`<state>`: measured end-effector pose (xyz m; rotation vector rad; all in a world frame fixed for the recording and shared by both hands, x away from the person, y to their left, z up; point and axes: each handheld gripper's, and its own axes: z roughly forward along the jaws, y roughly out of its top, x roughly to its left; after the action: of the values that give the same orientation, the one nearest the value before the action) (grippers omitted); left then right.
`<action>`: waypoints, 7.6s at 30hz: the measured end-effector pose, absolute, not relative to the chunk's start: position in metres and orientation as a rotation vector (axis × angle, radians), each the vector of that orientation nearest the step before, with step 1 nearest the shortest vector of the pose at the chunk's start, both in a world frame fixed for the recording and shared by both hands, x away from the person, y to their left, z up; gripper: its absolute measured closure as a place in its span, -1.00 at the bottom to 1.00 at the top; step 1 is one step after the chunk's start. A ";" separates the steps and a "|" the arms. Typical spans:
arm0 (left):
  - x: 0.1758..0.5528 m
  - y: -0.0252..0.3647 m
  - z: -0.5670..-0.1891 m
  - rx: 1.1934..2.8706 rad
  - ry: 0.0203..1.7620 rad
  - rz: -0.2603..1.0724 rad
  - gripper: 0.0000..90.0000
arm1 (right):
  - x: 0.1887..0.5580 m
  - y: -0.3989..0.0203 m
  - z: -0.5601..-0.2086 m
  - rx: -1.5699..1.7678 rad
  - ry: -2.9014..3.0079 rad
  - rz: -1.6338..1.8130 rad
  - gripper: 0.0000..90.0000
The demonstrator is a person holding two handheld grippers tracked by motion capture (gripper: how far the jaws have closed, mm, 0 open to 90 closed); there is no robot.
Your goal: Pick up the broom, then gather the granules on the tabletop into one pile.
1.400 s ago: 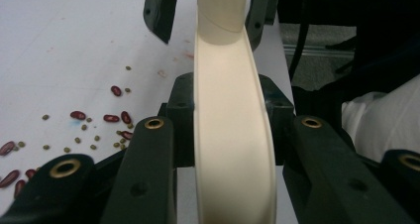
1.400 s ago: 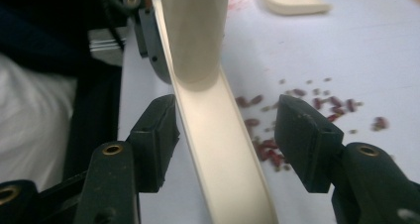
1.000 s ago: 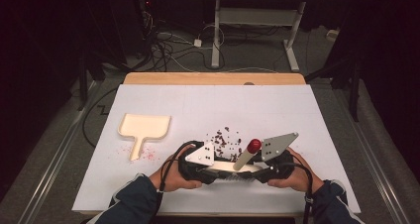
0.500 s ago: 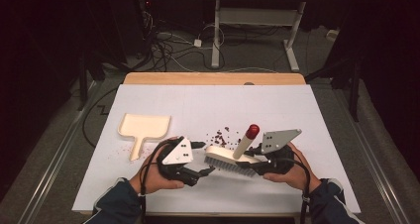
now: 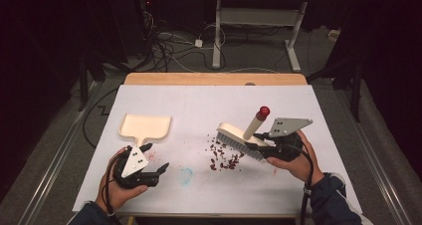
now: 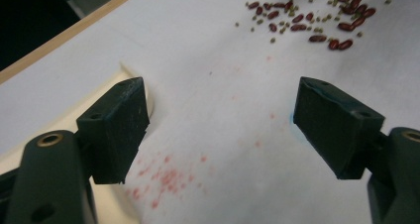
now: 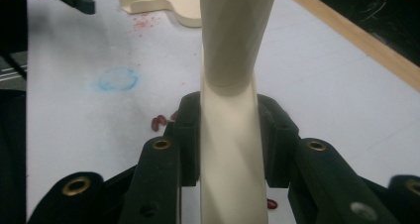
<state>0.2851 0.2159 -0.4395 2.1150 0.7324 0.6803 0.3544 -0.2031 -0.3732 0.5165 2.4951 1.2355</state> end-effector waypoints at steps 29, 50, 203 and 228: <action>0.274 0.233 -0.462 2.213 0.781 0.643 -0.54 | 0.452 -0.168 -0.412 0.506 2.353 0.842 0.51; 0.270 0.232 -0.465 2.253 0.773 0.616 -0.54 | 0.402 -0.144 -0.436 0.132 2.466 1.002 0.50; 0.267 0.232 -0.458 2.230 0.732 0.644 -0.54 | 0.356 -0.185 -0.385 0.648 2.387 1.216 0.50; 0.271 0.230 -0.459 2.225 0.764 0.672 -0.54 | 0.344 -0.118 -0.424 0.852 2.199 0.854 0.50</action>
<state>0.2705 0.2301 -0.4586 2.2254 0.7635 0.6716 0.3444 -0.1181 -0.4236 0.8518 2.1990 0.8542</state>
